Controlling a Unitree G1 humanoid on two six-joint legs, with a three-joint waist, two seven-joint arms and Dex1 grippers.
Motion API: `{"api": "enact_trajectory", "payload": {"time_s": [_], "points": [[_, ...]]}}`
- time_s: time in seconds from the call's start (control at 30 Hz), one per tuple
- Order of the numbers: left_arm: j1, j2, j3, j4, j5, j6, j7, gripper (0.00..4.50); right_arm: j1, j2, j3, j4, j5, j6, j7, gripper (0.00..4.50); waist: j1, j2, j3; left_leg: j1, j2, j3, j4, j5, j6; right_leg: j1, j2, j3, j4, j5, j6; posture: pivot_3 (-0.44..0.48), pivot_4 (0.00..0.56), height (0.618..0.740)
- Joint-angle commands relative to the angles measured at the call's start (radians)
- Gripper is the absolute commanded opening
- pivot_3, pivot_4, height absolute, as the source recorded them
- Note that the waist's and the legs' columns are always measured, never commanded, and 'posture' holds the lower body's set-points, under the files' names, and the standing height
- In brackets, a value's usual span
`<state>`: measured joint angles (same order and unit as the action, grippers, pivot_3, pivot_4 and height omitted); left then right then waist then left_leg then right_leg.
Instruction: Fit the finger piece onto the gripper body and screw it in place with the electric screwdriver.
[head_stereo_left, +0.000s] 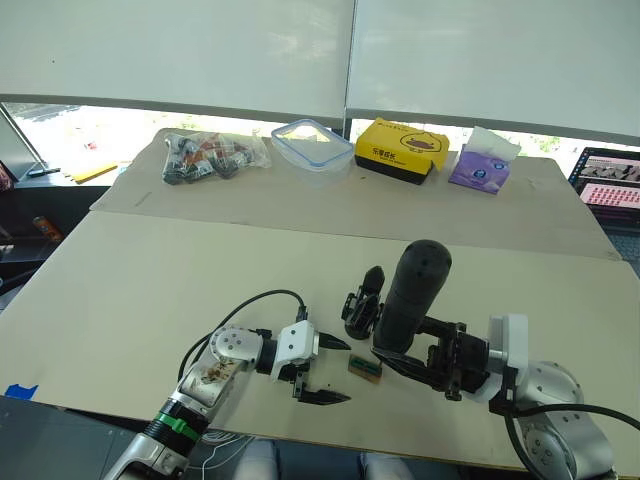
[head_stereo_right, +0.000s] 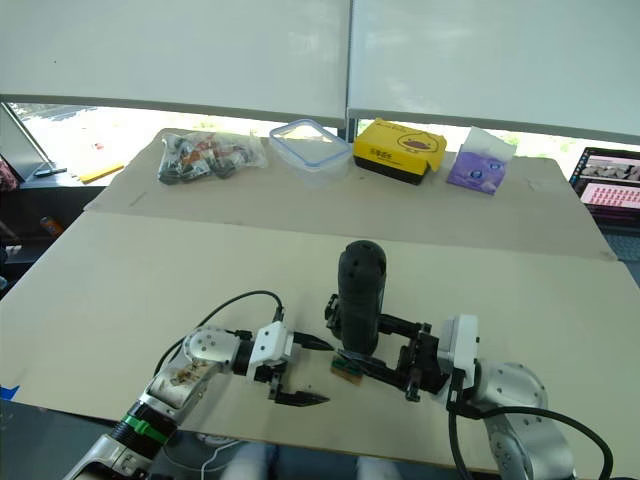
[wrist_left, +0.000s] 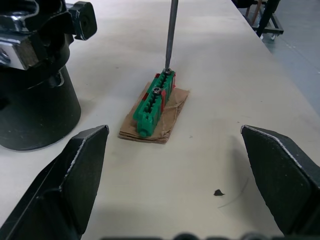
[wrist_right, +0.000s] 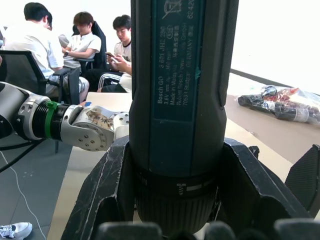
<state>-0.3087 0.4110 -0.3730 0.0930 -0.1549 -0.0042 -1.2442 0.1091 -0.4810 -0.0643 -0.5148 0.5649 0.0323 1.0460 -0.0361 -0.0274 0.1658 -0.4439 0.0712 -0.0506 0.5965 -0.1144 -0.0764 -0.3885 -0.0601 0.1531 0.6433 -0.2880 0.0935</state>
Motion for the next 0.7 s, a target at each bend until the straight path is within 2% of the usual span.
{"api": "enact_trajectory", "payload": {"time_s": [0.03, 0.7], "points": [[0.003, -0.007, -0.029, 0.016, 0.020, 0.011, 0.011, 4.50, -0.014, -0.001, -0.012, -0.023, 0.014, -0.048, 0.001, 1.90, 0.000, 0.000, 0.000, 0.000, 0.000, 0.000, 0.000, 0.000, 0.000, 0.000, 0.000, 0.000, 0.000, 0.000, 0.000, 0.000, 0.150, 0.740], [0.009, -0.003, -0.037, 0.004, 0.015, 0.028, 0.007, 4.50, 0.011, -0.016, -0.025, -0.036, 0.032, -0.047, 0.002, 1.90, 0.000, 0.000, 0.000, 0.000, 0.000, 0.000, 0.000, 0.000, 0.000, 0.000, 0.000, 0.000, 0.000, 0.000, 0.000, 0.000, 0.150, 0.740]]}}
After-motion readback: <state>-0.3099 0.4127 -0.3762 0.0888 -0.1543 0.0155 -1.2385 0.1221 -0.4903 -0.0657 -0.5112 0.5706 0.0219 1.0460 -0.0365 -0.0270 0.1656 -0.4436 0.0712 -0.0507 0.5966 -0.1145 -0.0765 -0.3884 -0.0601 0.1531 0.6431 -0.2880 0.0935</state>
